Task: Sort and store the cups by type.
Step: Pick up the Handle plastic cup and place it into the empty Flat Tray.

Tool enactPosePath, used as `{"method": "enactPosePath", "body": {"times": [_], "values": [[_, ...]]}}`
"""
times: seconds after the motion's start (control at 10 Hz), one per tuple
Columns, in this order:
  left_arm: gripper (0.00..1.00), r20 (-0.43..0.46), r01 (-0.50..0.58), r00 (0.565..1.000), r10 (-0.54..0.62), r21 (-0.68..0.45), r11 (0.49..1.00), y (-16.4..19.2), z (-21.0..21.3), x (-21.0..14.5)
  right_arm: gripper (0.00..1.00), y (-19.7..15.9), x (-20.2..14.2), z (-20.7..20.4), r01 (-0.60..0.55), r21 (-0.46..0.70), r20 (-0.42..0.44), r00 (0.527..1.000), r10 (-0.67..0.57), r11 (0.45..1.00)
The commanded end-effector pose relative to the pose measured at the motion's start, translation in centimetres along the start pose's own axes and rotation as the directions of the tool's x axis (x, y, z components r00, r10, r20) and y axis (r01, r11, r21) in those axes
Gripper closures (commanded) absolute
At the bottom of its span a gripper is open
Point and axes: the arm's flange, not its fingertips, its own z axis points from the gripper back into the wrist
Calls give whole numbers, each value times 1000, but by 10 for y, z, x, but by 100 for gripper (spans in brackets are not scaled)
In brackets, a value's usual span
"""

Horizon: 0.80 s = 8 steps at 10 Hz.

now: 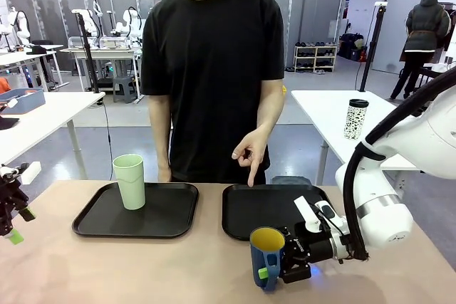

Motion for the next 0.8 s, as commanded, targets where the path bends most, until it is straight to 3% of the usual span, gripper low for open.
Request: {"method": "enactPosePath", "body": {"times": [0.0, 0.3, 0.7], "values": [[0, 14, 15, 1000, -15, 12, 1000, 2, 1, -1, 50, 12, -23, -6, -47, -5, -2, 999, 47, 999], [0, 14, 15, 1000, -15, 12, 1000, 2, 1, -1, 54, 14, -10, -5, -42, -12, 3, 999, 42, 999], [0, 14, 15, 1000, -15, 12, 1000, 2, 1, -1, 54, 15, 46, 15, -56, -60, 33, 998, 58, 997]]}}
